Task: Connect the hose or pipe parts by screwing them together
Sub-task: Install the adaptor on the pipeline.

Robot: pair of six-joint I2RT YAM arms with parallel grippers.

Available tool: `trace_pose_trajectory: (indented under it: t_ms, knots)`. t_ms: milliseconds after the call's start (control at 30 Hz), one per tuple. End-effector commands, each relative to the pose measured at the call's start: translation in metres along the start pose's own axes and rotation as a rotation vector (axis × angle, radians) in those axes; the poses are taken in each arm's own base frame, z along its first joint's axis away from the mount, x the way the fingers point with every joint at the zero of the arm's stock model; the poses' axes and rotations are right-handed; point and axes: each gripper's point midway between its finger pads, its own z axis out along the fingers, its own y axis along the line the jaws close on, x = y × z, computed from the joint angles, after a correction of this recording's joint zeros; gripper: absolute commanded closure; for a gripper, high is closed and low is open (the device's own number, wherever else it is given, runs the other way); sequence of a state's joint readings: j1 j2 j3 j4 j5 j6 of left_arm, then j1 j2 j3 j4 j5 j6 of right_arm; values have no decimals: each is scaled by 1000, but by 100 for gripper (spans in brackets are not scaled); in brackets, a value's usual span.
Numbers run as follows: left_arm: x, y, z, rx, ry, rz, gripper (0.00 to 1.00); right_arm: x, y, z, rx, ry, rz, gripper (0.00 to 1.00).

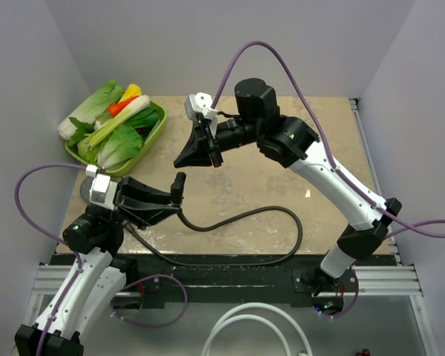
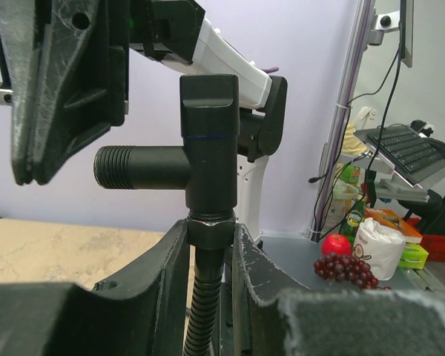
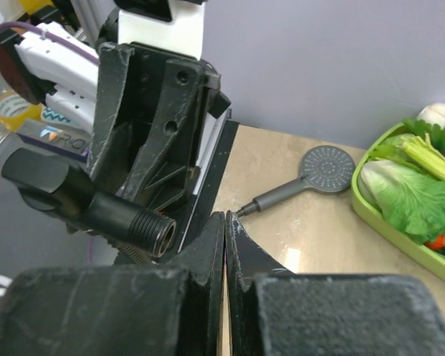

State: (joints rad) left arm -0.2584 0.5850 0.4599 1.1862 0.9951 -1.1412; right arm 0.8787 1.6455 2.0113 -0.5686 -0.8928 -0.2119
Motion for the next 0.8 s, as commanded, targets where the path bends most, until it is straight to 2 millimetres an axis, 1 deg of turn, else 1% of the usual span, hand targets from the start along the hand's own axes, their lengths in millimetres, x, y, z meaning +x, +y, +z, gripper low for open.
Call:
trace_pose_trajectory:
  t_ms: [0,200,233,300,333,500,533,567,667,767]
  knots:
    - [-17,-3,5,8,-64,58,100,-10,22,-9,-62,-32,-40,100]
    - [-19,0,6,-4,-68,59,100,-6,26,-10,-69,-30,-29,100]
    - [-19,1,6,-7,-69,59,100,-8,28,-13,-65,-35,-35,100]
    - [-19,2,6,-11,-72,59,100,-6,29,-13,-62,-35,-28,100]
    - [-19,3,6,-15,-71,56,100,-8,31,-16,-60,-41,-35,100]
    - [-19,7,6,-26,-73,59,100,-6,36,-19,-61,-45,-28,100]
    - [-19,8,6,-30,-74,57,100,-3,38,-19,-65,-44,-22,100]
    - [-19,8,6,-32,-73,60,100,-7,41,-20,-64,-55,-28,100]
    - [-19,10,6,-38,-72,60,100,-8,46,-24,-68,-69,-28,100]
    - [-19,13,6,-49,-75,62,100,-5,49,-24,-74,-65,-16,100]
